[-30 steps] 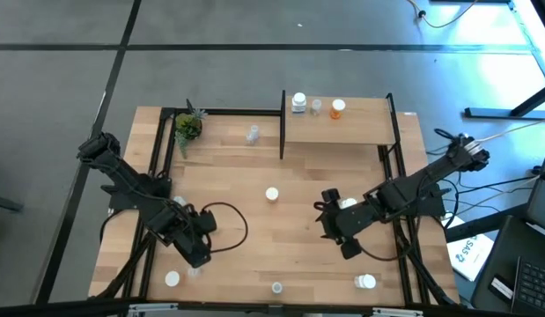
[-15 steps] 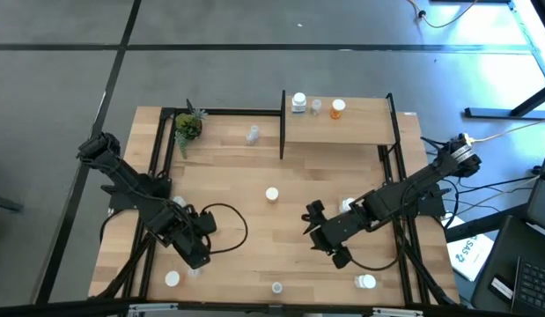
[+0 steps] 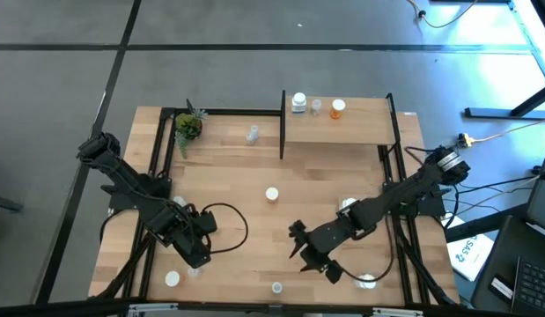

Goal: Pick and place medicine bottles onto shelf by color
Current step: Put the bottom yellow transparent pill bottle on the shelf

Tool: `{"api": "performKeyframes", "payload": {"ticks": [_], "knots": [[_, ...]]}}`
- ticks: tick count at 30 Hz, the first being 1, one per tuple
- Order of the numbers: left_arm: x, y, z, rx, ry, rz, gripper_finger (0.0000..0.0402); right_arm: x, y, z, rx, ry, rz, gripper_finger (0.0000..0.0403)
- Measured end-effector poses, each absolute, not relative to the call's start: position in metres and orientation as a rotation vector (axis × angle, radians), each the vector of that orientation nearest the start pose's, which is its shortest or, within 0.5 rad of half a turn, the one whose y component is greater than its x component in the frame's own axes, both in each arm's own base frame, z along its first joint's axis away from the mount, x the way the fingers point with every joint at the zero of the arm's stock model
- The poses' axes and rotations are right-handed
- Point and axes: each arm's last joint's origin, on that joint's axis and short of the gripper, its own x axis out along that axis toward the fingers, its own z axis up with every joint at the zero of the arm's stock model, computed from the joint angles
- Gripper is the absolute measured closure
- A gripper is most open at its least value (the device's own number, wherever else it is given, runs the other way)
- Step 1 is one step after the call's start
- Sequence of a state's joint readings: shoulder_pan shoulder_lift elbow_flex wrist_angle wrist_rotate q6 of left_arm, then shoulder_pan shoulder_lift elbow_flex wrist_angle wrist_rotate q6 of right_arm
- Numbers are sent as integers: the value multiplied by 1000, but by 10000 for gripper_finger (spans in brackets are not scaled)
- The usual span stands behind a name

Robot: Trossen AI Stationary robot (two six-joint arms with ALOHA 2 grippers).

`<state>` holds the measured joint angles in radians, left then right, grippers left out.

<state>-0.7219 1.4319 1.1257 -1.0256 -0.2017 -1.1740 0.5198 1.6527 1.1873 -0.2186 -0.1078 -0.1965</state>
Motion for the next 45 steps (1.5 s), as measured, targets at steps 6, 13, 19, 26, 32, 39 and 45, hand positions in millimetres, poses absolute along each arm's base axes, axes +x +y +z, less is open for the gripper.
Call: {"api": "performKeyframes", "payload": {"ticks": [6,13,19,26,32,39,45], "knots": [[198,-166,255,-399,1217,304,75,330,194,223,-336,587,749,183],[198,-166,255,-399,1215,301,75,347,201,199,-339,523,779,183],[198,-166,255,-400,1213,300,75,361,202,176,-336,502,777,183],[198,-166,255,-402,1210,298,75,367,201,162,-315,492,866,183],[198,-166,255,-404,1208,297,75,366,201,162,-317,487,882,183],[198,-166,255,-404,1207,297,75,369,202,151,-337,490,889,183],[199,-166,255,-404,1207,297,75,369,202,151,-339,485,889,183]]}}
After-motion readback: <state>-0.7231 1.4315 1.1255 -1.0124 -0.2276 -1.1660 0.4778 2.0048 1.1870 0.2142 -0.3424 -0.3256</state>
